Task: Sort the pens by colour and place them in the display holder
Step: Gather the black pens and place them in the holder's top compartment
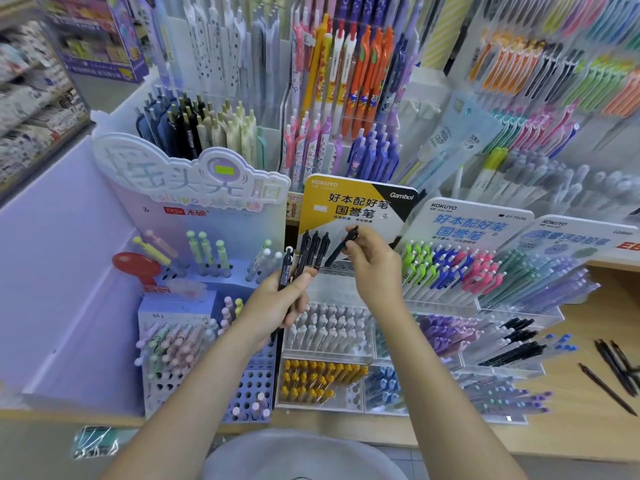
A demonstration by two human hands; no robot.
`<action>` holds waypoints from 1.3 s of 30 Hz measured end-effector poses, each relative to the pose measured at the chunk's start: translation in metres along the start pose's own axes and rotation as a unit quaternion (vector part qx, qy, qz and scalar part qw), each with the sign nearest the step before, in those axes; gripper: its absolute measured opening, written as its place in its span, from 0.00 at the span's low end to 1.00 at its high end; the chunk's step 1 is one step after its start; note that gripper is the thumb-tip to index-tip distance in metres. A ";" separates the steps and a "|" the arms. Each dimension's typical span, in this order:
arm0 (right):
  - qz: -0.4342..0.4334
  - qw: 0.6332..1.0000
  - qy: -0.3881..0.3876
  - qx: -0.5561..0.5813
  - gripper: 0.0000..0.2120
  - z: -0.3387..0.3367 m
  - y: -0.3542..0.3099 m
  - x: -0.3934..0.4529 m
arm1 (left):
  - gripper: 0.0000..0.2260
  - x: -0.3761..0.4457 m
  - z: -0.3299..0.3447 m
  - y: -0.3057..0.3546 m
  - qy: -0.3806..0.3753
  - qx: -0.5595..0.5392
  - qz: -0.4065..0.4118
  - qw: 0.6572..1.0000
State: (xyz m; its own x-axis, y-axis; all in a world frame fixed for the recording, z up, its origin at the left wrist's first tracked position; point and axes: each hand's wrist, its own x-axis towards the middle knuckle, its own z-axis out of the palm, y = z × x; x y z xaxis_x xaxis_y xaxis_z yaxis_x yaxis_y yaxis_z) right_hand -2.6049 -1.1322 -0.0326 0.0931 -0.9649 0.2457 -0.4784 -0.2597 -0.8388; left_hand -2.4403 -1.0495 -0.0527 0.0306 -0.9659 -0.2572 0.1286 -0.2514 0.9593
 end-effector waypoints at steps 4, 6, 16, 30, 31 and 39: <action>0.013 0.998 -0.024 -0.055 0.10 0.007 0.000 0.003 | 0.09 -0.001 -0.001 -0.002 -0.004 -0.002 -0.011 1.000; 0.011 0.995 -0.036 -0.093 0.09 0.010 0.000 0.004 | 0.10 -0.001 -0.002 -0.002 -0.008 -0.002 -0.011 1.000; 0.105 0.989 -0.074 0.067 0.09 -0.011 -0.024 -0.016 | 0.07 -0.006 0.004 0.004 0.001 -0.002 -0.008 1.000; 0.128 0.967 0.043 0.218 0.04 -0.043 -0.022 -0.022 | 0.13 -0.001 0.022 0.004 -0.023 0.053 -0.028 0.998; 0.123 0.964 0.065 0.226 0.04 -0.045 -0.021 -0.020 | 0.14 -0.001 0.022 0.003 -0.018 0.048 -0.033 0.998; 0.074 0.983 0.104 0.129 0.13 -0.033 -0.009 -0.007 | 0.10 0.002 0.020 0.006 -0.003 0.022 -0.019 1.000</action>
State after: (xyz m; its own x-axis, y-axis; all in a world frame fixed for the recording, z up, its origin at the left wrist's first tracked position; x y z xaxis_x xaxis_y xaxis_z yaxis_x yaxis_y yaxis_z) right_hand -2.6302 -1.1217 -0.0109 -0.1546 -0.9710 0.1826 -0.2329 -0.1437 -0.9618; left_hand -2.4590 -1.0543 -0.0453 0.0200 -0.9561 -0.2923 0.0858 -0.2897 0.9533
